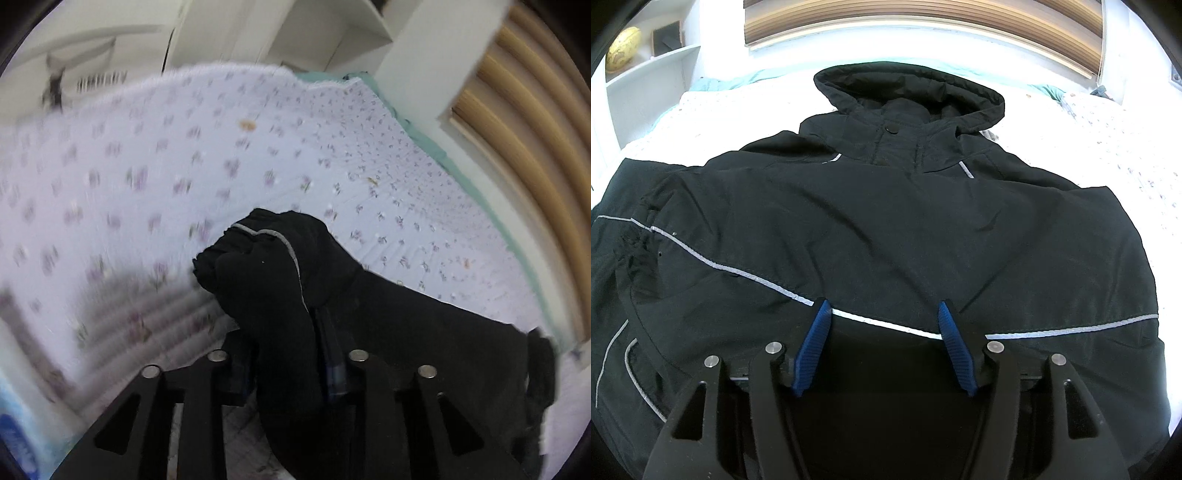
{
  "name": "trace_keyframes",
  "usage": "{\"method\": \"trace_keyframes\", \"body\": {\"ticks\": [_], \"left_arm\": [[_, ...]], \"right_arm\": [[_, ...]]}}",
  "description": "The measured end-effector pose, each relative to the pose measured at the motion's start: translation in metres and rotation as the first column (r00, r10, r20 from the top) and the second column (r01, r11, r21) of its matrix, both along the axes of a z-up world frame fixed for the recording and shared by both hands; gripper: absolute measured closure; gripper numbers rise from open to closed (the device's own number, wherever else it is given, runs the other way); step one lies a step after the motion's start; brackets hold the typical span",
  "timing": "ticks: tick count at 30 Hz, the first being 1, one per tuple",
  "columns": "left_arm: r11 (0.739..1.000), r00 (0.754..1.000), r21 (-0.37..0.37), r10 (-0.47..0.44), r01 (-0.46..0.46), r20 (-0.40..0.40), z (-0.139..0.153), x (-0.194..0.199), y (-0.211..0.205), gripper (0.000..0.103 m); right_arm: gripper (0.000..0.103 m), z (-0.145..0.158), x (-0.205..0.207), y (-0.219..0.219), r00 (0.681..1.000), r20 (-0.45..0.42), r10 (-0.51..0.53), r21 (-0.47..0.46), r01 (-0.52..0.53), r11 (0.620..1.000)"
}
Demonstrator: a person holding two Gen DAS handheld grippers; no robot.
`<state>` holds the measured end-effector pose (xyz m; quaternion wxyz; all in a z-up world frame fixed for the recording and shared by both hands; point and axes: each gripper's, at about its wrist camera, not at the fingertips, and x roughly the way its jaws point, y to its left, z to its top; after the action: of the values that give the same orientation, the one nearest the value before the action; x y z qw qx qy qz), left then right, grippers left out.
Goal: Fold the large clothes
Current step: 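Grasp the other sleeve cuff with the left gripper and lift it, then fold the held sleeve across the jacket body and release it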
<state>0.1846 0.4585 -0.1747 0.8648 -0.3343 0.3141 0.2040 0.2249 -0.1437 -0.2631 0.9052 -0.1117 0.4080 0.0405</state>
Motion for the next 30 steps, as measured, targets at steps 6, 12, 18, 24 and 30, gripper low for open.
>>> {"method": "trace_keyframes", "body": {"ticks": [6, 12, 18, 24, 30], "left_arm": [[0.987, 0.993, -0.158, -0.003, 0.023, 0.122, -0.018, -0.017, 0.013, 0.059], [0.999, 0.999, 0.041, 0.012, -0.014, 0.043, 0.003, -0.005, -0.009, 0.081], [0.951, 0.992, 0.288, 0.125, -0.112, -0.029, 0.031, -0.005, -0.031, 0.083], [0.959, 0.999, 0.283, -0.033, 0.025, 0.025, 0.05, -0.013, -0.059, 0.084], [0.889, 0.909, 0.364, -0.366, 0.278, 0.199, 0.125, -0.033, -0.161, 0.085]], "right_arm": [[0.038, 0.0, 0.001, 0.0, 1.0, 0.001, -0.001, -0.002, 0.001, 1.0], [0.038, 0.0, 0.0, 0.001, 1.0, 0.001, 0.0, -0.002, 0.0, 1.0], [0.038, 0.0, 0.001, 0.001, 1.0, 0.001, 0.0, -0.002, 0.0, 1.0], [0.037, 0.0, 0.0, 0.001, 1.0, 0.003, 0.001, 0.001, -0.001, 1.0], [0.037, 0.0, 0.001, 0.001, 1.0, 0.005, 0.001, 0.007, -0.001, 1.0]]}}
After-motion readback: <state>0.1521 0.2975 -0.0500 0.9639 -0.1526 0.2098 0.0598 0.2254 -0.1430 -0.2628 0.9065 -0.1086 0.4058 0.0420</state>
